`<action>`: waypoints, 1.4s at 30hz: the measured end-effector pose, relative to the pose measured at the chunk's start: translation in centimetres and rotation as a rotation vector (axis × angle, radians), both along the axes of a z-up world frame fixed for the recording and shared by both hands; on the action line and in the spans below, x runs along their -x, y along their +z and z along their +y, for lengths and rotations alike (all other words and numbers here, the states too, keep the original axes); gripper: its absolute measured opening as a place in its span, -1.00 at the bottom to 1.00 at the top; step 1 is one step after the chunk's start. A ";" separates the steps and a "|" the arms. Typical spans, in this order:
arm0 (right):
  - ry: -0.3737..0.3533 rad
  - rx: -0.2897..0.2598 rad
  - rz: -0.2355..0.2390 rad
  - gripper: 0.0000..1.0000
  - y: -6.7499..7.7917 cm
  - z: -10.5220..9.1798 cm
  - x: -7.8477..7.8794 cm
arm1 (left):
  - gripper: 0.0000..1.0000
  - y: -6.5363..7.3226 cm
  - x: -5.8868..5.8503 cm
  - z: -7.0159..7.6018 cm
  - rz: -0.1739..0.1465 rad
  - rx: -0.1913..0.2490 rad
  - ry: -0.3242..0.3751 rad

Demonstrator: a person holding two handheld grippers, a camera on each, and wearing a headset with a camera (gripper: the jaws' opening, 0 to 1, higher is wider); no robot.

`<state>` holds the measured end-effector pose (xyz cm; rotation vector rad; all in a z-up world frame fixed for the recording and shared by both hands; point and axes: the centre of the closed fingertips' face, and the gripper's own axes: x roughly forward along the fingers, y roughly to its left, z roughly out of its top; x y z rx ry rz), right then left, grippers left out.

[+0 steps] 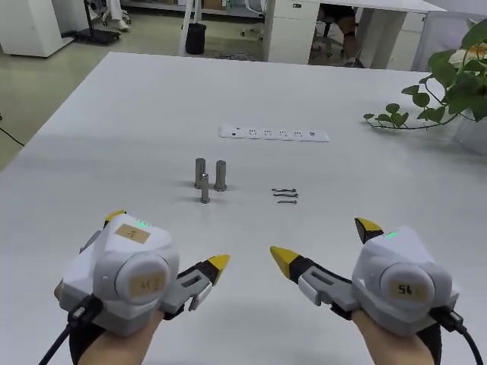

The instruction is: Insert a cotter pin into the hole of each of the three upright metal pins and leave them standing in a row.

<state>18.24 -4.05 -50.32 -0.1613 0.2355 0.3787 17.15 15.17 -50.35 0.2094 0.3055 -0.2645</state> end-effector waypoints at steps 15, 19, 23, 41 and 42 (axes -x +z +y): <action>-0.011 -0.005 0.027 0.61 -0.6 -0.2 -0.1 | 0.83 0.1 0.0 0.3 -0.005 -0.014 0.009; -0.013 -0.012 0.016 0.61 -0.3 -0.3 -0.1 | 0.81 0.0 0.0 0.3 0.003 -0.014 0.004; -0.007 -0.021 -0.011 0.62 0.4 -0.2 -0.2 | 0.77 -0.3 0.0 0.5 0.016 -0.017 0.011; 0.044 -0.002 0.052 0.57 0.5 0.5 -0.6 | 0.19 -0.5 -2.9 1.7 0.033 0.054 -0.016; 0.048 0.000 0.053 0.55 0.7 0.6 -0.7 | 0.17 -0.4 -3.2 1.7 0.029 0.051 -0.025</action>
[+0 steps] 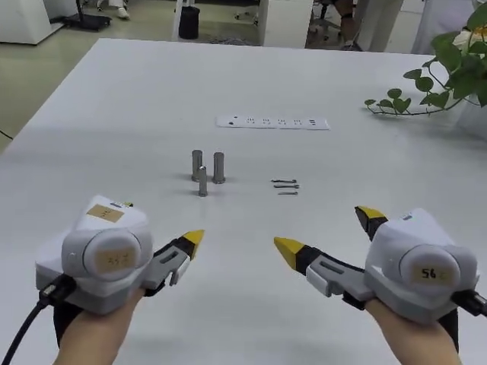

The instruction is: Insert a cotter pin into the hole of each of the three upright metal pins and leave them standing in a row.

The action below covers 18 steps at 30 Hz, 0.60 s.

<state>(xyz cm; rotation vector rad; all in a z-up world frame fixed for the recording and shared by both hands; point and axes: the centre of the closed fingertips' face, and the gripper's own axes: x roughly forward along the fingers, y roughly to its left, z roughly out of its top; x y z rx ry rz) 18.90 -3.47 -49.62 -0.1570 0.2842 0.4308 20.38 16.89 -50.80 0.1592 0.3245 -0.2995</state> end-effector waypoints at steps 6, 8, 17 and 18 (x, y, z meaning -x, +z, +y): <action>0.003 -0.028 0.003 0.48 1.1 0.1 -0.6 | 0.03 0.5 -2.1 -0.4 -0.025 -0.001 -0.042; 0.003 -0.036 0.001 0.46 1.4 0.2 -0.7 | 0.01 0.6 -2.7 -0.6 -0.028 0.004 -0.052; 0.011 -0.065 0.008 0.42 1.4 0.9 -1.7 | -0.08 0.4 -6.4 -1.0 -0.009 0.017 -0.060; 0.011 -0.067 0.007 0.42 1.3 1.0 -1.8 | -0.10 0.3 -6.8 -1.0 -0.001 0.021 -0.057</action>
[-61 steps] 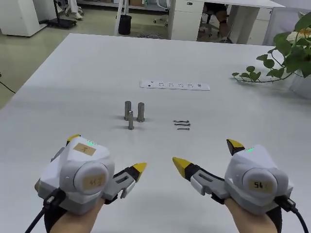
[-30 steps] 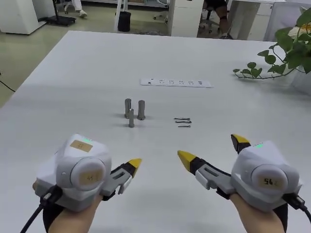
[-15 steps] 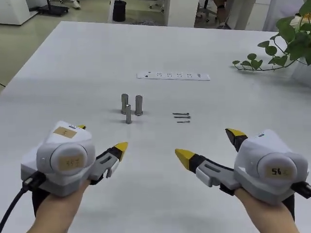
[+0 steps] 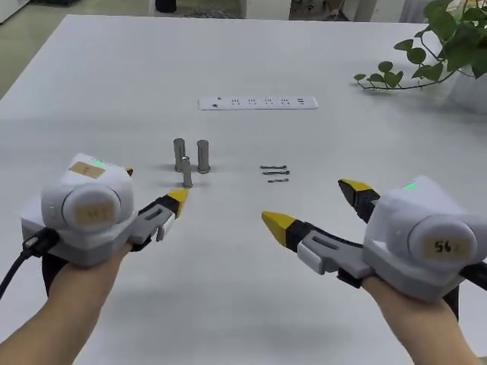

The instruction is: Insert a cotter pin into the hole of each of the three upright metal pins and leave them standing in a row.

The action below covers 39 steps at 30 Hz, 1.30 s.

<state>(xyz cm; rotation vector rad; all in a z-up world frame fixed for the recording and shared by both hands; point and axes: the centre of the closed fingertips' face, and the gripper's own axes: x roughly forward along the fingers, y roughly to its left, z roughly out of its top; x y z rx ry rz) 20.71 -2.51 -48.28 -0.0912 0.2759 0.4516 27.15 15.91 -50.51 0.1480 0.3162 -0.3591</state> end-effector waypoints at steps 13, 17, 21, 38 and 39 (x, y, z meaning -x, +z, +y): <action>-0.002 0.002 0.004 0.38 -0.9 -0.1 -1.5 | -0.27 -2.8 -4.2 -1.6 0.067 -0.057 -0.039; -0.012 0.009 0.002 0.36 -1.1 -0.5 -1.7 | -0.36 -4.0 -5.3 -2.1 0.087 -0.086 -0.069; -0.030 0.000 0.013 0.37 -1.8 -1.1 -1.9 | -0.43 -4.6 -6.2 -2.3 0.081 -0.084 -0.084; -0.063 -0.008 0.040 0.36 -3.4 -1.8 -1.8 | -0.72 -6.7 -8.8 -3.3 0.094 -0.084 -0.157; -0.063 -0.009 0.042 0.36 -3.4 -1.8 -1.8 | -0.73 -6.8 -8.8 -3.3 0.098 -0.080 -0.158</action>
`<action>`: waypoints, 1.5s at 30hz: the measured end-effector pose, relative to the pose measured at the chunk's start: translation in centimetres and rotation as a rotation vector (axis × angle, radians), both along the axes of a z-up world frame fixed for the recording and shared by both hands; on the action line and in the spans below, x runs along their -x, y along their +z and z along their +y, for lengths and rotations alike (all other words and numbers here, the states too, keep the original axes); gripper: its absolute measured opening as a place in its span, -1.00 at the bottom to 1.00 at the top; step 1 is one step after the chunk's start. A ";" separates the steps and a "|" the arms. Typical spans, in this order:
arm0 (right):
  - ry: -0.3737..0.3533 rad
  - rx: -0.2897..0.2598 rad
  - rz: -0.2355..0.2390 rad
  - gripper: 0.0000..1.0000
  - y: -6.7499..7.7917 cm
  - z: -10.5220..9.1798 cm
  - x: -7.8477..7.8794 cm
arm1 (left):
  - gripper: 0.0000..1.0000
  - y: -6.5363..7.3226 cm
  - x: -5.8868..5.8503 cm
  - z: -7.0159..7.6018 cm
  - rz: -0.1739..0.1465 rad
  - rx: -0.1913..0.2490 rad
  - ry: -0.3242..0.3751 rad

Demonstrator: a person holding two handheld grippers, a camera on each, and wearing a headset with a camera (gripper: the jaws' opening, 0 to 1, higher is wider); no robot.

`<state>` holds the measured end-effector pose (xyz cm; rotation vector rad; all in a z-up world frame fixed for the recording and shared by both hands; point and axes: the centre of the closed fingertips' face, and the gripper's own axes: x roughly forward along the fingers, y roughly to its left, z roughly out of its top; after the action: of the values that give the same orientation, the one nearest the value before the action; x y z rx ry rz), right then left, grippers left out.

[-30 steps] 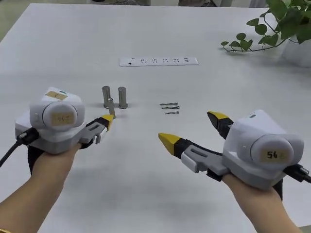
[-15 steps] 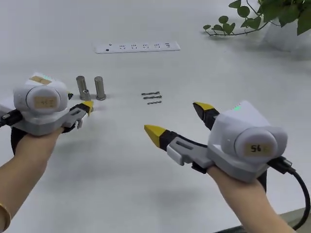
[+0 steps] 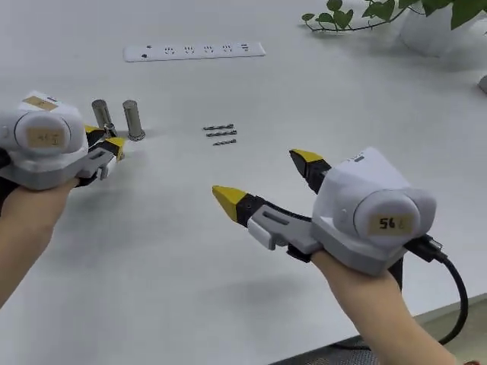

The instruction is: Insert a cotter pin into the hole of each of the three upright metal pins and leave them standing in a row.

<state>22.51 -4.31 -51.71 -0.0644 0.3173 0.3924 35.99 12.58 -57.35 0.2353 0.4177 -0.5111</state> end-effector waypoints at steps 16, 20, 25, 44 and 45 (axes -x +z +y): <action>0.013 0.002 0.014 0.36 -0.6 0.2 0.0 | -0.87 -0.5 0.2 -0.4 0.044 0.046 -0.004; 0.017 0.005 0.017 0.36 -0.6 0.3 0.1 | -0.88 -0.5 0.1 -0.4 0.054 0.062 0.008; 0.019 0.014 0.015 0.36 -0.6 0.3 0.1 | -0.89 -0.4 0.3 -0.5 0.062 0.060 0.018; -0.021 0.012 0.014 0.34 -0.4 -0.9 0.0 | -0.89 0.5 3.5 -2.3 0.072 0.101 0.001; -0.021 0.012 0.014 0.34 -0.4 -0.9 -0.1 | -0.89 0.5 3.7 -2.4 0.074 0.098 -0.002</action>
<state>22.56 -5.25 -52.07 -0.0703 0.3344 0.3702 32.30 10.13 -56.88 0.1229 0.4627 -0.5421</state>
